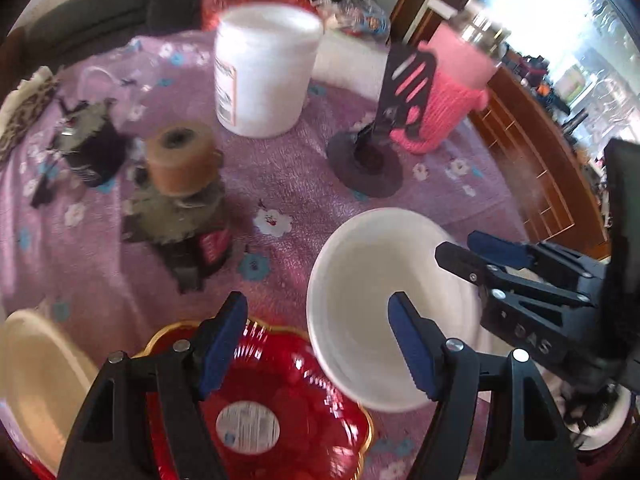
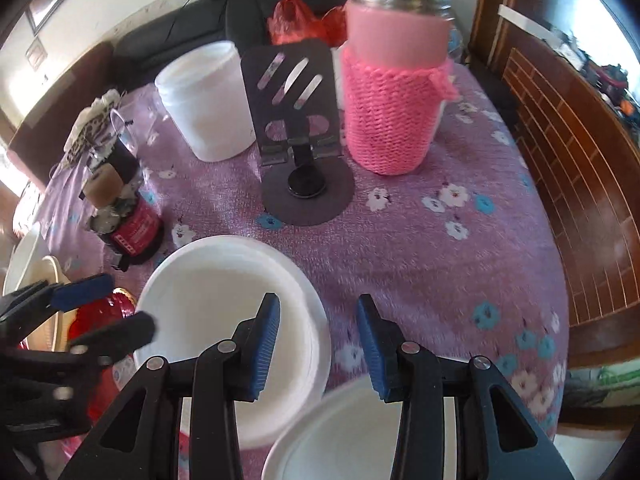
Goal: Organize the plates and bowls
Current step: 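Grasp the rim of the white pulp plate with the right tool, then carry the white plate onto the large red plate and open the right tool, then reach the right tool to the red scalloped plate and grasp its rim, then lift the red plate, stack it on the other red plate, open right tool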
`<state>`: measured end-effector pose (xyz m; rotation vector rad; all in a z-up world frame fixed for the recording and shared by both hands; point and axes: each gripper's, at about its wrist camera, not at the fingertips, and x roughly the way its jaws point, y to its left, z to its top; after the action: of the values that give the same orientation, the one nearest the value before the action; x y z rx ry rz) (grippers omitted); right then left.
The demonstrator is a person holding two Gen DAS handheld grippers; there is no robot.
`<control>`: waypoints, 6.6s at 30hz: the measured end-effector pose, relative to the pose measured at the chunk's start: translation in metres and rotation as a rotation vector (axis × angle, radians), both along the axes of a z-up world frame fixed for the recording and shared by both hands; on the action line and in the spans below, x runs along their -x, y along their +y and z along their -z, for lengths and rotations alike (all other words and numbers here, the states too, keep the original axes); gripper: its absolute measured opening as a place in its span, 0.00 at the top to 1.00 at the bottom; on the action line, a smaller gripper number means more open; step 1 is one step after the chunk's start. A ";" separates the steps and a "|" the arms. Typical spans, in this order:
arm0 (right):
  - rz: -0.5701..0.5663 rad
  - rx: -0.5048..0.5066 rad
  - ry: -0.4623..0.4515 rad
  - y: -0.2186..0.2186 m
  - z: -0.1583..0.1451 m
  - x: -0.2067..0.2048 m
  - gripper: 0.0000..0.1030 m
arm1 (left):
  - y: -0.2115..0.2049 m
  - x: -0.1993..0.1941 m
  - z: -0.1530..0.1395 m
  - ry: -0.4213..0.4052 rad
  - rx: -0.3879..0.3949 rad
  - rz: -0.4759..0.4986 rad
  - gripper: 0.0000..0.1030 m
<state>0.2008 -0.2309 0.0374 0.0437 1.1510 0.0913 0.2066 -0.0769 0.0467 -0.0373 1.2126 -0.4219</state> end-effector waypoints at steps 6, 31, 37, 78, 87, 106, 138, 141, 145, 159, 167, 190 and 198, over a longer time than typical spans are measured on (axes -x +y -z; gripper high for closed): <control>-0.040 0.003 0.037 0.003 0.019 -0.005 0.78 | -0.019 -0.007 0.018 0.044 0.013 0.061 0.45; -0.070 -0.041 -0.214 0.080 -0.099 0.083 0.81 | 0.073 0.090 -0.097 -0.222 0.087 -0.098 0.72; -0.173 -0.064 -0.280 0.152 -0.127 0.134 0.81 | 0.146 0.152 -0.129 -0.321 0.106 -0.212 0.72; -0.365 -0.246 -0.215 0.342 -0.032 0.195 0.54 | 0.360 0.285 -0.056 -0.468 -0.042 -0.723 0.31; -0.220 -0.096 -0.508 0.228 -0.088 0.234 0.11 | 0.297 0.334 -0.134 -0.866 -0.066 -0.642 0.00; 0.110 -0.127 -0.288 0.010 -0.030 0.241 0.12 | 0.140 0.254 -0.048 -0.360 0.079 -0.214 0.00; -0.068 -0.114 0.047 0.100 0.015 0.048 0.19 | 0.146 0.162 0.028 -0.029 0.279 -0.368 0.21; -0.091 -0.119 0.087 0.104 0.026 0.035 0.22 | 0.148 0.157 0.029 -0.025 0.293 -0.372 0.21; -0.111 -0.140 0.113 0.105 0.036 0.029 0.62 | 0.152 0.154 0.030 -0.031 0.316 -0.378 0.21; -0.236 -0.045 0.124 0.089 0.018 0.087 0.85 | 0.153 0.148 0.031 -0.024 0.340 -0.373 0.27; -0.191 -0.046 0.124 0.069 0.023 0.089 0.87 | 0.136 0.133 0.030 -0.019 0.282 -0.342 0.56; -0.112 -0.181 -0.095 0.094 -0.049 0.122 0.86 | 0.149 0.167 -0.034 -0.204 0.262 -0.361 0.60; -0.188 -0.261 -0.165 0.163 -0.085 0.158 0.86 | 0.227 0.219 -0.066 -0.284 0.305 -0.476 0.60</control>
<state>0.0433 -0.0677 0.1225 0.1565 0.9705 0.4045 -0.0125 0.1497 0.1123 -0.5032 0.8161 -0.1805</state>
